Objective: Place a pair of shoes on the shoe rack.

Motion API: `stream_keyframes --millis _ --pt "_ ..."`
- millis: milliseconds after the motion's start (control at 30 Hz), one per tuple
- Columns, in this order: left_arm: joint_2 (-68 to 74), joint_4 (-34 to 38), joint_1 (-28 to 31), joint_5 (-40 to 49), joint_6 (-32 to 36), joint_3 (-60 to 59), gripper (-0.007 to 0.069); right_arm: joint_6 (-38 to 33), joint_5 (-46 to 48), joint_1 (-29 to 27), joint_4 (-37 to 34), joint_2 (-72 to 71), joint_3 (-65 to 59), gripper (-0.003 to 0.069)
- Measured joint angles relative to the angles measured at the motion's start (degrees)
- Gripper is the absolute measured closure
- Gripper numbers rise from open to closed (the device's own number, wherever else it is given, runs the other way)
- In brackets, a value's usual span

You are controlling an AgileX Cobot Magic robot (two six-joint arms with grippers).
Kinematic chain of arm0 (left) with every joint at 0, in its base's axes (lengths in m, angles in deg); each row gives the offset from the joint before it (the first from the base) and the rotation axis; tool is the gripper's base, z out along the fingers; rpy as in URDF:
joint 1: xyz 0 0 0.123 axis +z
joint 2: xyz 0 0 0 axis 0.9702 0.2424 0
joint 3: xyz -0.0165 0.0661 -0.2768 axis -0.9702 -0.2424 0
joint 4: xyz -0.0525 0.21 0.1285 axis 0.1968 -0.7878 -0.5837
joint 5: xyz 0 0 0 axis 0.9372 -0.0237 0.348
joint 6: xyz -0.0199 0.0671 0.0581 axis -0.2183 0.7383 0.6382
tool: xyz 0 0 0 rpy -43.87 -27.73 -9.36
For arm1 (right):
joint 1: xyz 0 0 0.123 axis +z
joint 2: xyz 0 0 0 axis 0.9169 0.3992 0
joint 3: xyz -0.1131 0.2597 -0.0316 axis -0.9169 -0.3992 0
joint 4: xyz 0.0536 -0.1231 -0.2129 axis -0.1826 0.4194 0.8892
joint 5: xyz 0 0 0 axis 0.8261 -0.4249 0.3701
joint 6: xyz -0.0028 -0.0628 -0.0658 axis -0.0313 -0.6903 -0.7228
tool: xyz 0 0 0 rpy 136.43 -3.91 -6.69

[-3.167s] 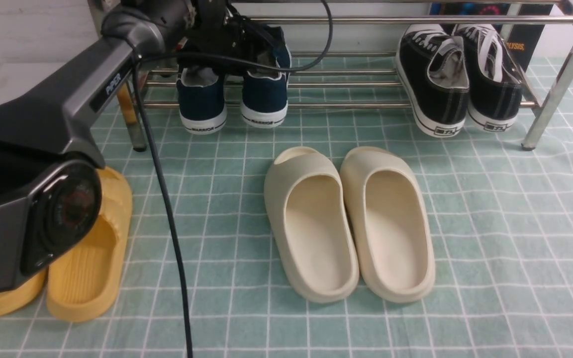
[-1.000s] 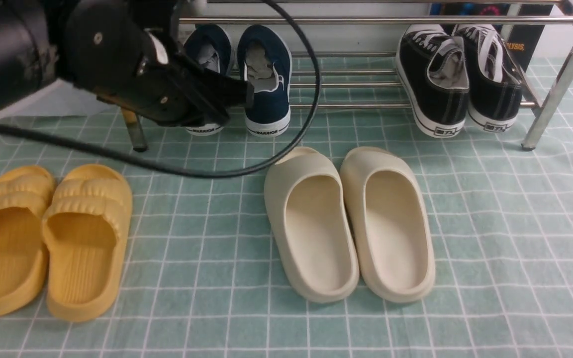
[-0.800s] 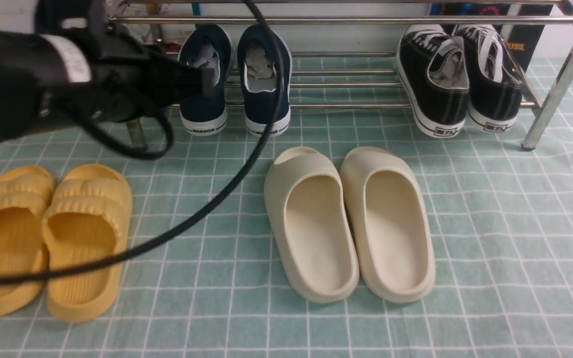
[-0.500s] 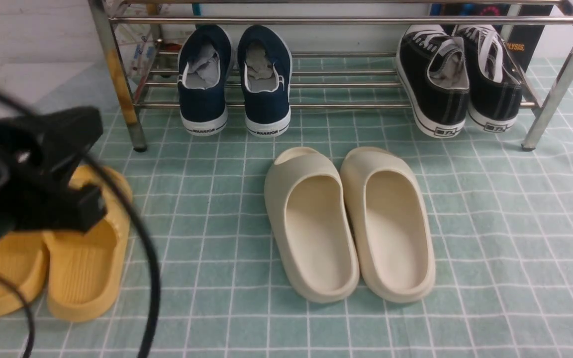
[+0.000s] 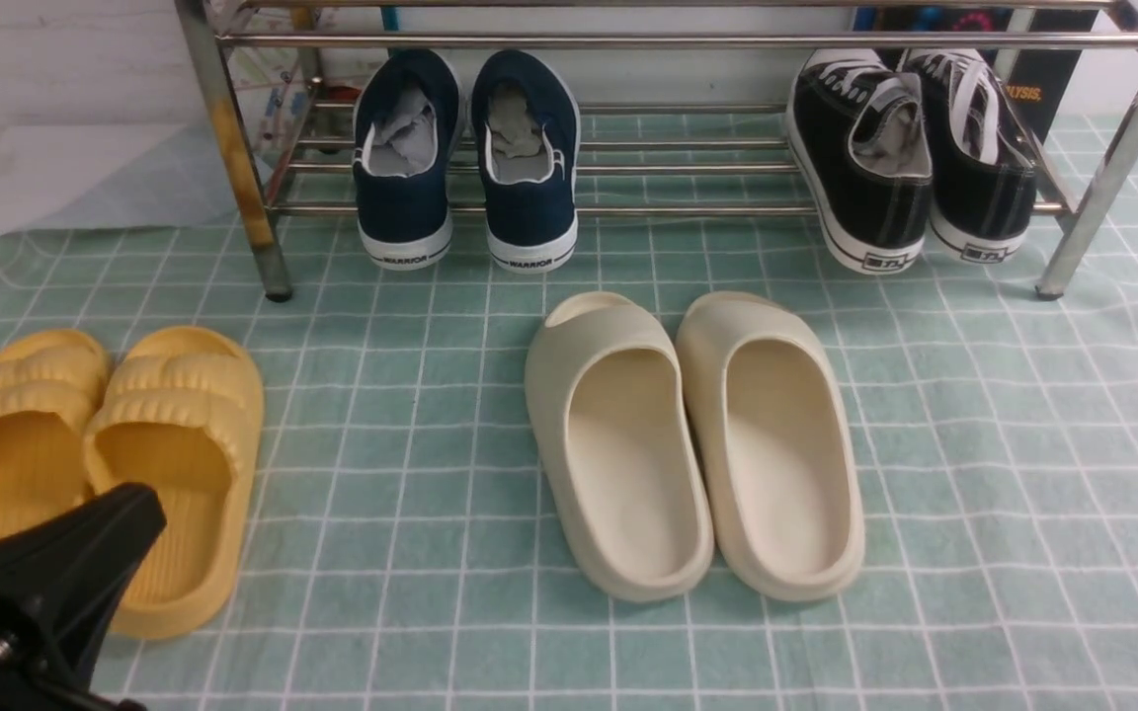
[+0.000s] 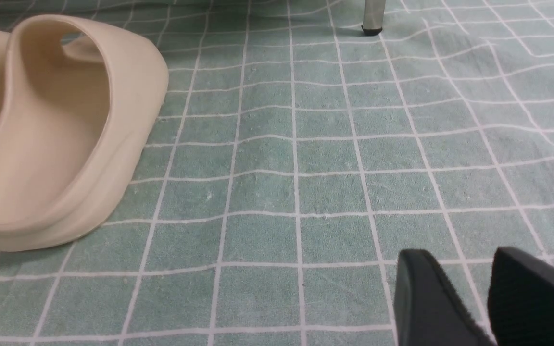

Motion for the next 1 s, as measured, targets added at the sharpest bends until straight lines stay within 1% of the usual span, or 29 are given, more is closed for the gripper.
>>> stream_keyframes --millis 267,400,433,533,567,600,667,800,833,867,900,1000 --pt "-0.2 -0.6 0.0 0.3 0.1 -1.2 0.0638 0.0 0.0 0.0 0.0 0.0 0.0 0.0419" --pt "-5.7 -0.6 1.8 0.0 0.1 -3.5 0.0638 0.0 0.0 0.0 0.0 0.0 0.0 0.0419" --pt "-9.8 -0.6 4.5 -0.2 0.1 -4.8 0.0638 0.0 0.0 0.0 0.0 0.0 0.0 0.0419" --pt "-16.3 0.3 9.4 -1.5 0.3 -7.2 0.0638 0.0 0.0 0.0 0.0 0.0 0.0 0.0419" --pt "-16.3 0.4 9.7 -1.6 0.3 -7.2 0.0638 0.0 0.0 0.0 0.0 0.0 0.0 0.0419" --pt "-19.2 1.4 12.3 -3.0 0.4 -9.5 0.0638 0.0 0.0 0.0 0.0 0.0 0.0 0.0419" --pt "-19.8 2.4 13.9 -3.0 0.5 -11.6 0.0638 0.0 0.0 0.0 0.0 0.0 0.0 0.0419" --pt "-19.9 4.0 14.6 1.3 0.5 -12.5 0.0638 0.0 0.0 0.0 0.0 0.0 0.0 0.0419" --pt "-19.9 5.1 14.6 4.3 0.6 -12.6 0.0638 0.0 0.0 0.0 0.0 0.0 0.0 0.0419" --pt "-19.9 5.5 14.6 5.2 0.8 -12.6 0.0638 0.0 0.0 0.0 0.0 0.0 0.0 0.0419" --pt "-19.9 7.5 14.6 9.2 2.0 -12.7 0.0638 0.0 0.0 0.0 0.0 0.0 0.0 0.0419" --pt "-19.9 10.6 14.6 13.7 3.8 -12.7 0.0638 0.0 0.0 0.0 0.0 0.0 0.0 0.0419"
